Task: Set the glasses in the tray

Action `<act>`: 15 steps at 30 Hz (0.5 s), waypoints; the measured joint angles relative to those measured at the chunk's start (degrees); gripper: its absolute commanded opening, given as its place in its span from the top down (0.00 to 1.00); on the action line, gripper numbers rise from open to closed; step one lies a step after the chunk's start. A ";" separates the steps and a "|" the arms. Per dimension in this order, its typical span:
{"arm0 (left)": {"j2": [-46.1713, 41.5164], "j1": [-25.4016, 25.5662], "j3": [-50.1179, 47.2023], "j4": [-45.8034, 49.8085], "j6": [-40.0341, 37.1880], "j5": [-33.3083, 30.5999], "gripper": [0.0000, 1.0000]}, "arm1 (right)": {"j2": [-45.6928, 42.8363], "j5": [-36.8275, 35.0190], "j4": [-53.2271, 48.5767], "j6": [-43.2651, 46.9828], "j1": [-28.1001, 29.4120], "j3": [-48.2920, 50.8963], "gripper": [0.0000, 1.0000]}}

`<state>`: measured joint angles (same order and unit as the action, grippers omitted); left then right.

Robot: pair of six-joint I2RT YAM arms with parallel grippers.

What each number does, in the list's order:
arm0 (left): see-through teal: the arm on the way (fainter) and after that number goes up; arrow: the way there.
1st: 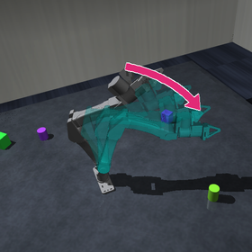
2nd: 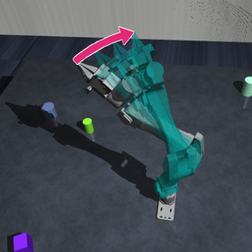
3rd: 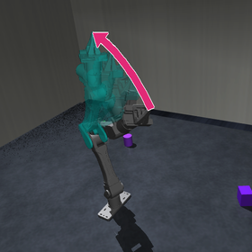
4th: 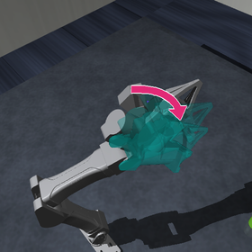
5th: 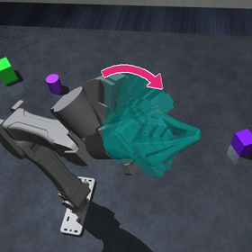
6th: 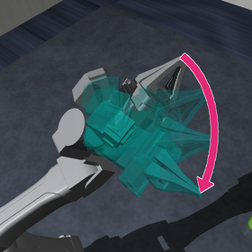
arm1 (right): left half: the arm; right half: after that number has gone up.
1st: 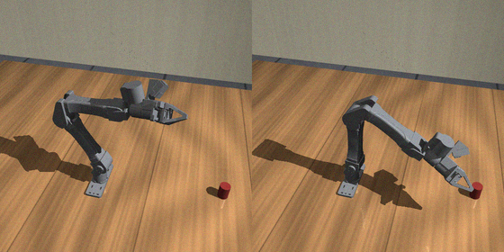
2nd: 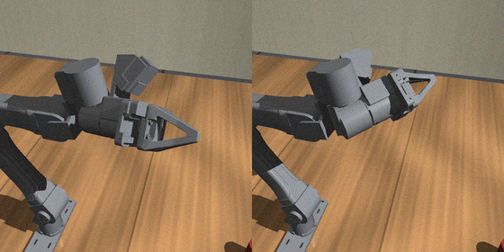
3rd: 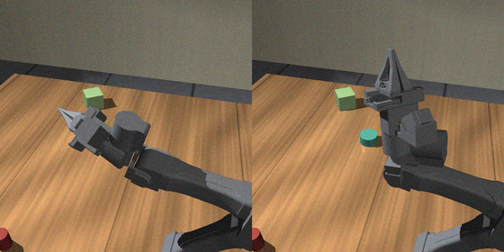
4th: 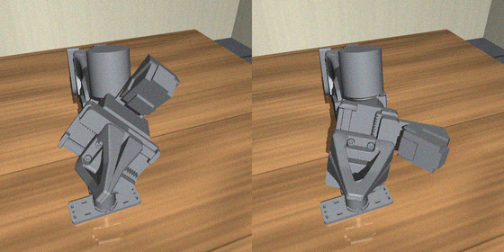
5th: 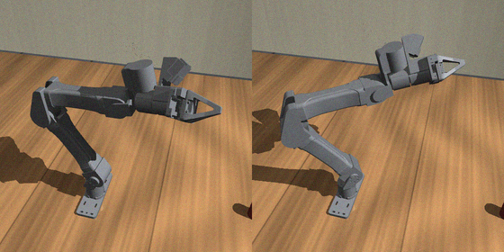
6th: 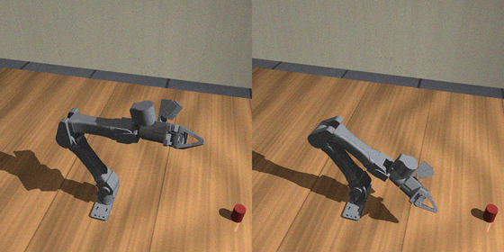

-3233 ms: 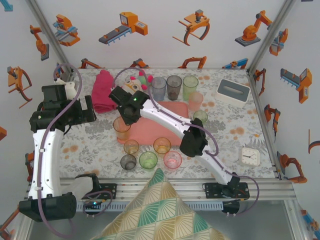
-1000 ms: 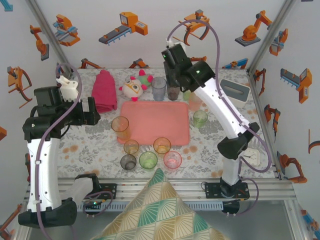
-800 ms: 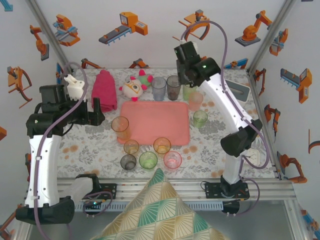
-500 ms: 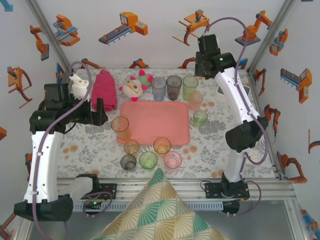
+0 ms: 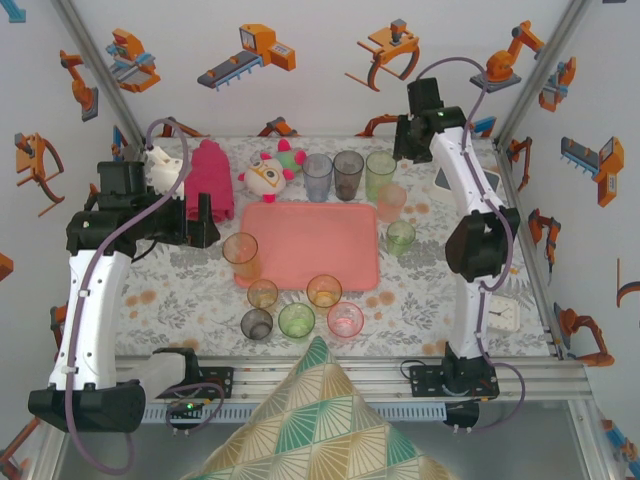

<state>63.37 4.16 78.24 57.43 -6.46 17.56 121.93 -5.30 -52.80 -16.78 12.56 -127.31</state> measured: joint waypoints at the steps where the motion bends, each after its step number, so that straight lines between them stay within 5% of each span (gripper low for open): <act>1: 0.00 0.00 0.00 0.00 0.00 -0.04 0.03 | 0.11 0.26 0.15 0.11 -0.02 -0.22 0.55; 15: -0.13 0.07 -0.02 0.00 0.61 -1.01 0.03 | 6.38 1.92 2.25 0.17 -0.87 -4.02 0.56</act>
<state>63.24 4.23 78.22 57.43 -5.85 16.56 128.31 -3.38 -50.54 -16.60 11.68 -131.33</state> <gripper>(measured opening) 0.972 0.442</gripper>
